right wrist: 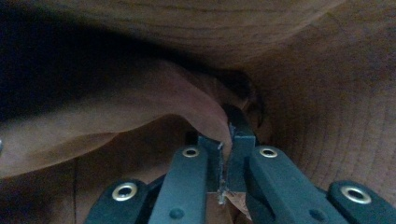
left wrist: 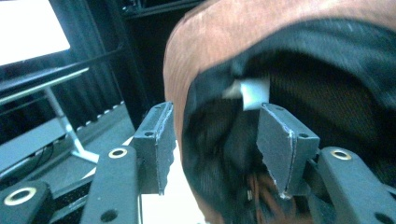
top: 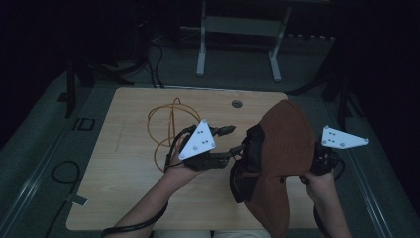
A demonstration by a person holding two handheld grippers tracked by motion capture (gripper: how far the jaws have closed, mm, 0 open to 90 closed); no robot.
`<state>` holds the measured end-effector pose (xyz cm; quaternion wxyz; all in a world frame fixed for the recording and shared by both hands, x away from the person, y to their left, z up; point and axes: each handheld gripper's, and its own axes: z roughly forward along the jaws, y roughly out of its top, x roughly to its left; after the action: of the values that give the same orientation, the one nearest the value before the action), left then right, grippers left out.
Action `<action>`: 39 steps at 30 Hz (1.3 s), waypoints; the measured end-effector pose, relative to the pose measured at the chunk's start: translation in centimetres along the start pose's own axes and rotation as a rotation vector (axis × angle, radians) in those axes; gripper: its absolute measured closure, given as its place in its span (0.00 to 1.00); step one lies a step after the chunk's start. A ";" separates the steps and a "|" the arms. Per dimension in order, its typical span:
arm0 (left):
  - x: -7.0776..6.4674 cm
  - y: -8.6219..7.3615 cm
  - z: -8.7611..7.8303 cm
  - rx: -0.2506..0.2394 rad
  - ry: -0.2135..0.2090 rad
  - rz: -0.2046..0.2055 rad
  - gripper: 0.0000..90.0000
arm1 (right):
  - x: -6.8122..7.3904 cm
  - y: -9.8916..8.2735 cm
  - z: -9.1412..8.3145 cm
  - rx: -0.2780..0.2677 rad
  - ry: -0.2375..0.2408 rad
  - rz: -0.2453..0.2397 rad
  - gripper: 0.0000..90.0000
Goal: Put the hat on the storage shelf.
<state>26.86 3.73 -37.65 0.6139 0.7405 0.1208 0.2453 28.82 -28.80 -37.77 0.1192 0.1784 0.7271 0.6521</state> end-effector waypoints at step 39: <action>-0.6 -18.5 -12.3 0.334 0.264 -0.260 0.07 | -5.8 4.3 3.6 -0.031 -0.126 0.043 0.97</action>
<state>22.34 17.91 -54.10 0.4882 0.7716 0.3331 0.2353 35.97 -27.57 -34.27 0.1536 0.2328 0.7040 0.6532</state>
